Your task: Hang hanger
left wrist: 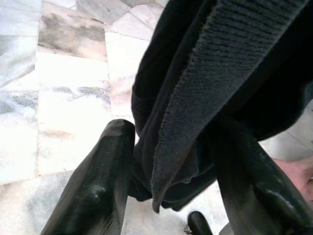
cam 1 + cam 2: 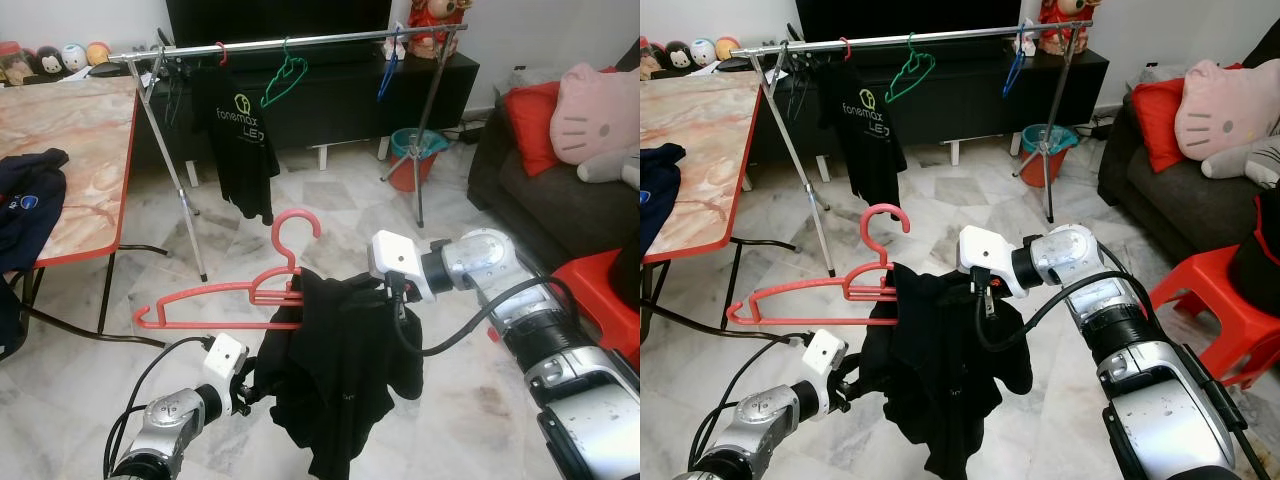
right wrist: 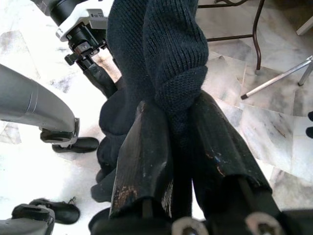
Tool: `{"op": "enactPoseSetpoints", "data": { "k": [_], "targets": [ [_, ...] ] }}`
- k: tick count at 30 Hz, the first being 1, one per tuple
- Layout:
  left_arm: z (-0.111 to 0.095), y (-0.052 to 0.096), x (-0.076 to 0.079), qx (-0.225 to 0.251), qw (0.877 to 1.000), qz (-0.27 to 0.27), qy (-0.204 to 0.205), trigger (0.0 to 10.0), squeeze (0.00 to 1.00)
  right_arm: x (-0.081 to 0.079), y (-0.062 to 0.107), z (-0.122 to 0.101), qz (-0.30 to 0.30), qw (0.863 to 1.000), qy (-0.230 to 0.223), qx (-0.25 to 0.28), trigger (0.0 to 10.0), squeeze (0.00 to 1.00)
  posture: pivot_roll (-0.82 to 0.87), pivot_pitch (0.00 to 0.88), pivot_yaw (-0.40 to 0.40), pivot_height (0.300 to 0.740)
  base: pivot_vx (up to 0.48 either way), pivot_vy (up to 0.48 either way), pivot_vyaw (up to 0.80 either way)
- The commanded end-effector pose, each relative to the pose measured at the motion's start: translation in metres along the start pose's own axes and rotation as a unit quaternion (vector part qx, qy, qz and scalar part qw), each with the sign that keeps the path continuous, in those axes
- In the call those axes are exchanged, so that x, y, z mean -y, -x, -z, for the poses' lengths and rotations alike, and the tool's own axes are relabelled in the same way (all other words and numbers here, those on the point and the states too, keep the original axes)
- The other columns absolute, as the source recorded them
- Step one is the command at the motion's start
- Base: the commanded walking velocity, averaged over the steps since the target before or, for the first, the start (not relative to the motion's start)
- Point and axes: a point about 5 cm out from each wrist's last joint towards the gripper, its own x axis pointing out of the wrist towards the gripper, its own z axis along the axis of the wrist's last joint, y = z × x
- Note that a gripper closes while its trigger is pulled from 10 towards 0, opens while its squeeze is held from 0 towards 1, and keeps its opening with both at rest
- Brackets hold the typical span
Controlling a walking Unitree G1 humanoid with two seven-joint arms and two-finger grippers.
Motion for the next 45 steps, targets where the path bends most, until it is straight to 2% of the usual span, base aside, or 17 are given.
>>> {"op": "enactPoseSetpoints", "data": {
  "k": [1,20,26,30,34,36,37,38,41,45],
  "targets": [
    [0.001,0.001,-0.001,0.001,1.000,-0.002,0.004,0.0,0.00,0.003,0.001,-0.010,0.005,1.000,0.025,0.012,0.0,0.00,0.06,0.000,-0.041,0.740,0.000,0.000,0.00],
    [-0.003,-0.001,-0.002,0.024,0.999,-0.014,0.024,0.0,0.00,0.003,-0.002,-0.011,0.010,1.000,0.022,0.018,0.0,0.00,0.06,0.000,-0.041,0.740,0.000,0.000,0.00],
    [-0.001,0.000,-0.003,0.019,0.999,-0.018,0.023,0.0,0.00,0.003,-0.004,-0.010,0.010,1.000,0.020,0.019,0.0,0.00,0.06,0.000,-0.039,0.740,0.000,0.000,0.00],
    [0.001,0.003,-0.004,0.022,0.999,-0.028,0.037,0.0,0.00,0.001,-0.005,-0.007,0.013,1.000,0.019,0.016,0.0,0.00,0.07,0.000,-0.038,0.740,0.000,0.000,0.00],
    [0.005,0.006,-0.007,0.008,0.999,-0.038,0.031,0.0,0.00,0.001,-0.004,-0.005,0.015,1.000,0.017,0.015,0.0,0.00,0.07,0.000,-0.037,0.740,0.000,0.000,0.00],
    [0.013,0.011,-0.014,-0.028,0.997,-0.067,0.016,0.0,0.00,0.000,0.000,0.000,0.021,1.000,0.012,0.008,0.0,0.00,0.07,0.000,-0.034,0.740,0.000,0.000,0.00],
    [0.013,0.011,-0.014,-0.028,0.997,-0.067,0.016,0.0,0.00,0.000,0.000,0.000,0.021,1.000,0.012,0.008,0.0,0.00,0.07,0.000,-0.034,0.740,0.000,0.000,0.00],
    [0.018,0.016,-0.019,-0.055,0.994,-0.096,0.002,0.0,0.00,-0.003,0.004,0.007,0.020,1.000,0.008,-0.004,0.0,0.00,0.07,0.000,-0.034,0.740,0.000,0.000,0.00],
    [0.022,0.021,-0.026,-0.072,0.988,-0.138,-0.007,0.0,0.00,-0.007,0.012,0.016,0.016,1.000,0.001,-0.018,0.0,0.00,0.06,0.000,-0.032,0.740,0.000,0.000,0.00],
    [0.028,0.024,-0.029,-0.097,0.981,-0.168,-0.010,0.0,0.00,-0.012,0.019,0.028,0.013,0.999,-0.006,-0.042,0.0,0.00,0.07,0.000,-0.030,0.740,0.000,0.000,0.00]
  ]
}}
